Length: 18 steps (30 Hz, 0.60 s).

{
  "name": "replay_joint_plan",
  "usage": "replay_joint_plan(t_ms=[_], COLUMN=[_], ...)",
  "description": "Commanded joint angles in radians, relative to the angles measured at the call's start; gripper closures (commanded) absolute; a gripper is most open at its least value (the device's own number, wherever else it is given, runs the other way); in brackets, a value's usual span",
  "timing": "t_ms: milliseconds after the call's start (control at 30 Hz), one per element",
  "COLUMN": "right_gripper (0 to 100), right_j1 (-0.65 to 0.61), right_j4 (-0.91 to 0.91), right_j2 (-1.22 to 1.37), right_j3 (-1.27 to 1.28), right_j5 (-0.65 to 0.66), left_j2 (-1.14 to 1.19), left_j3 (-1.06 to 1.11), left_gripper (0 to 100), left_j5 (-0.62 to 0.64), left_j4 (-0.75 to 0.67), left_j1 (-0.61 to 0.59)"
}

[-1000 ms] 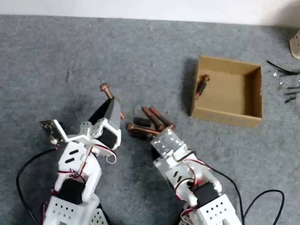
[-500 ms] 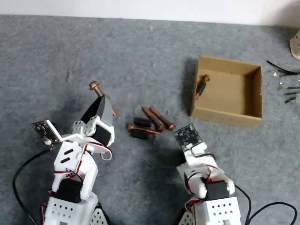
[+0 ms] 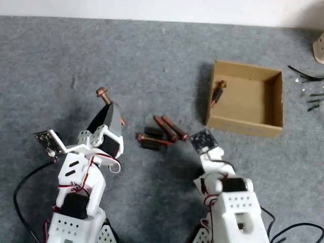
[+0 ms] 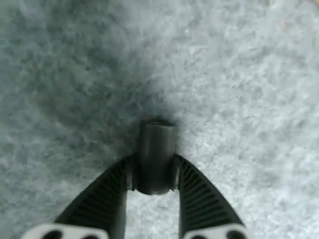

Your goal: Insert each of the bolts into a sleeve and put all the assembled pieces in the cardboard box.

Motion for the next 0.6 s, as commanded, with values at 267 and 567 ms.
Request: replay_joint_plan(t_ms=[267, 567], right_gripper=[99.4, 99.4], right_j1=[0.007, 0.008], right_j4=[-0.024, 0.007], right_j2=[0.245, 0.252], right_j3=[-0.079, -0.079], right_j5=[0.012, 0.041], left_j2=[-0.007, -0.007], left_j3=[0.021, 0.021], left_gripper=[99, 99], left_j5=[-0.006, -0.006], left_j4=[0.014, 0.014], left_j1=[-0.01, -0.01])
